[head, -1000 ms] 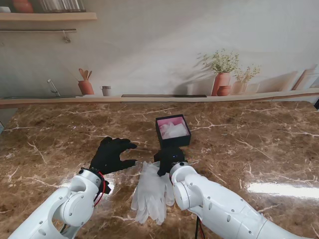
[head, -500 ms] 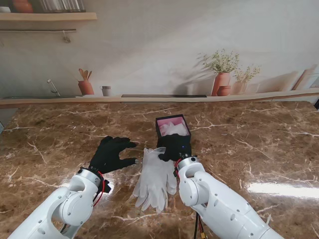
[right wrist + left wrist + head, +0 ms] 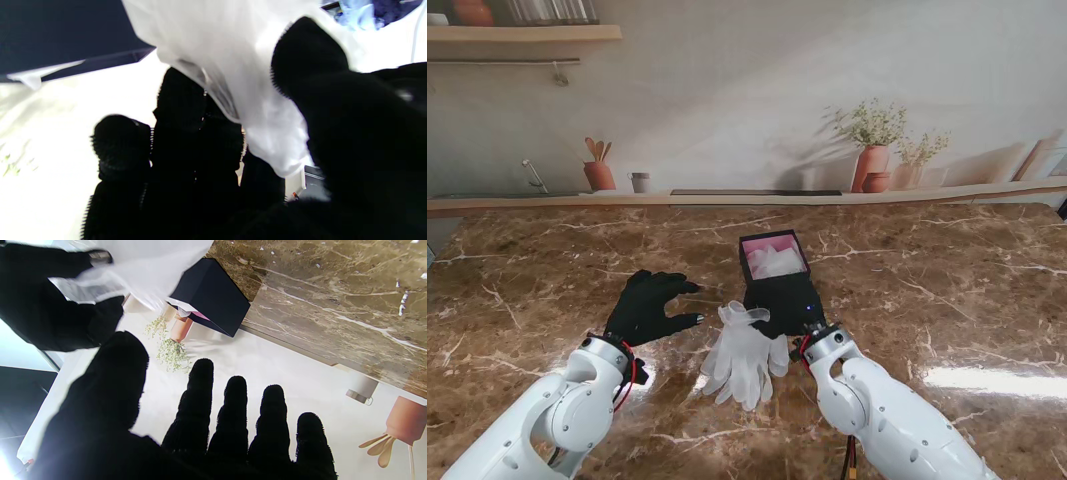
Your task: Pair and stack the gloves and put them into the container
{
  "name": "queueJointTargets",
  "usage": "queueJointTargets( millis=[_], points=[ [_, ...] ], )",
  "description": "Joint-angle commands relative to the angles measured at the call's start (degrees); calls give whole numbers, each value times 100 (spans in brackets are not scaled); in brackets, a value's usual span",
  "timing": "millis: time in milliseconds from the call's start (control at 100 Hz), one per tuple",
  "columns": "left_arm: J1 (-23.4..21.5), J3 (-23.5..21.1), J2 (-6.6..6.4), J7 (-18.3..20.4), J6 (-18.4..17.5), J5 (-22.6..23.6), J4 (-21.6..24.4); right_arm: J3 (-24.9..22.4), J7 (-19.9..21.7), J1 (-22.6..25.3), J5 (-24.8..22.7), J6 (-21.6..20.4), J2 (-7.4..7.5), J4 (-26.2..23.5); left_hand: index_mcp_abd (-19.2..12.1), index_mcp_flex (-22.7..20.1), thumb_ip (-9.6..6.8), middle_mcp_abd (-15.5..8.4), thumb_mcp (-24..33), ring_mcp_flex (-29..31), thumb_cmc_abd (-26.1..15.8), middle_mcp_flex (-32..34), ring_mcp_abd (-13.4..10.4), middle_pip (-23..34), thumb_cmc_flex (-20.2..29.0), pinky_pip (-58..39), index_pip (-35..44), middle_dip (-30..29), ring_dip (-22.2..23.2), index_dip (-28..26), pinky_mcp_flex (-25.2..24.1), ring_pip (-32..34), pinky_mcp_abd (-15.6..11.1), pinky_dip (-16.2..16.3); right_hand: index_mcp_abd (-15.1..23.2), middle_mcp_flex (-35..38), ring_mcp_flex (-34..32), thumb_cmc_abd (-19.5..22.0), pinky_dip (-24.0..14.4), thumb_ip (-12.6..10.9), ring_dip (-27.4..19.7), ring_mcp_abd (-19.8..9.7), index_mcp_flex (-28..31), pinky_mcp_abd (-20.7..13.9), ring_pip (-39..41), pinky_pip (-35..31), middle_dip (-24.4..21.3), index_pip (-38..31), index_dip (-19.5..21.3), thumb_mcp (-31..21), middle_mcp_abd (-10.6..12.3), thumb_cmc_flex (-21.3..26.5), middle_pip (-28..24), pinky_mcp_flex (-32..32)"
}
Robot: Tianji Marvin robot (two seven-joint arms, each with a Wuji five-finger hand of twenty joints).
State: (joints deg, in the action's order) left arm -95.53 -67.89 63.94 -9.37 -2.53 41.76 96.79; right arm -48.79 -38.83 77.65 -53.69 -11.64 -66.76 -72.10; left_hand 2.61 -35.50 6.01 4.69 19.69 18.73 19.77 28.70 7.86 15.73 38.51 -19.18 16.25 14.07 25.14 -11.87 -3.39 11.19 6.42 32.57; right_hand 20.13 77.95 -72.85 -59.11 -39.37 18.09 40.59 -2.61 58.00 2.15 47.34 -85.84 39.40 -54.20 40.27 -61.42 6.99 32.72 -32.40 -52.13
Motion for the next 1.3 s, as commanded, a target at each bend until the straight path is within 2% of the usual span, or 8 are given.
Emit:
queueJointTargets(
  millis=[0, 700, 780, 860, 1090, 1180, 1240, 1290],
  points=[
    [-28, 7, 4, -8, -18, 27, 6, -2, 115, 261, -8, 89, 95, -27, -74, -87, -164, -123, -149, -205, -179, -113, -287, -119, 45, 125, 0, -77, -74, -44, -80, -177, -87, -54, 136, 141, -94, -169, 26, 209, 152, -115, 87, -149, 71, -123, 100, -77, 77, -126, 19, 96, -104, -48],
    [8, 86, -1, 9, -55, 29, 18, 496, 862, 416, -110, -536, 312, 71, -79, -103, -187, -104, -296, -209, -240, -91, -286, -129, 109, 287, -27, -86, -86, -60, -83, -204, -69, 22, 69, 242, -148, -402, -61, 363, 151, -3, 176, 11, -5, -33, -40, -115, -185, -372, -37, -89, -79, -108],
    [6, 80, -4, 38, -40, 23, 29, 314, 1369, 537, -19, -660, 370, -138, -83, -101, -190, -100, -306, -216, -238, -89, -288, -129, 117, 305, -29, -86, -86, -61, -86, -206, -66, 29, -388, -125, 319, 379, -190, 209, -33, 147, -286, 157, -585, 204, -221, 109, -1438, -1, -180, -664, 446, 417],
    [2, 77, -5, 42, -26, 30, 36, 11, 1868, 736, -16, -840, 451, -495, -84, -102, -191, -103, -316, -212, -238, -84, -282, -128, 117, 313, -27, -85, -86, -63, -84, -205, -54, 44, -854, -680, 899, 1231, -334, -796, -247, 167, -207, 152, -1151, 465, -713, 2188, -573, 128, -176, -1790, 830, 989],
    [-16, 51, -8, 47, -33, 41, 54, -890, 2337, 1415, -107, -1262, 520, -1620, -92, -101, -195, -96, -344, -208, -250, -92, -285, -130, 114, 314, -23, -86, -86, -67, -75, -203, -49, 84, -895, -998, 1281, 3081, -374, -1414, -411, 188, -330, 174, -1391, 890, -936, 2501, -766, 2204, -196, -2223, 1000, 1510],
    [-35, 31, -5, 21, -56, 49, 64, -1032, 2165, 1473, -102, -1317, 472, -1835, -89, -95, -196, -102, -352, -210, -257, -92, -284, -131, 120, 311, -25, -86, -89, -66, -74, -205, -48, 95, -876, -890, 1187, 2776, -308, -1631, -395, 164, -168, 261, -1311, 1025, -893, 2310, -709, 1801, -166, -1790, 893, 1534],
    [-53, 10, -3, 0, -78, 58, 81, -1054, 2063, 1388, -220, -1300, 471, -1882, -100, -98, -197, -97, -360, -205, -263, -89, -292, -132, 120, 309, -24, -87, -89, -67, -72, -204, -43, 102, -665, -896, 1158, 1863, -141, -858, -430, 93, -697, 364, -1333, 1309, -883, 962, -2090, 492, -104, -1081, 877, 1612],
    [-73, -9, -1, -19, -101, 60, 103, -1059, 2105, 1279, -370, -1246, 499, -1920, -105, -94, -198, -99, -365, -202, -269, -87, -295, -131, 120, 305, -25, -87, -90, -67, -71, -204, -44, 109, -532, -935, 1171, 1476, -8, -560, -473, 21, -996, 371, -1433, 1578, -519, 457, -2442, -407, -41, -570, 958, 1647]
  ],
)
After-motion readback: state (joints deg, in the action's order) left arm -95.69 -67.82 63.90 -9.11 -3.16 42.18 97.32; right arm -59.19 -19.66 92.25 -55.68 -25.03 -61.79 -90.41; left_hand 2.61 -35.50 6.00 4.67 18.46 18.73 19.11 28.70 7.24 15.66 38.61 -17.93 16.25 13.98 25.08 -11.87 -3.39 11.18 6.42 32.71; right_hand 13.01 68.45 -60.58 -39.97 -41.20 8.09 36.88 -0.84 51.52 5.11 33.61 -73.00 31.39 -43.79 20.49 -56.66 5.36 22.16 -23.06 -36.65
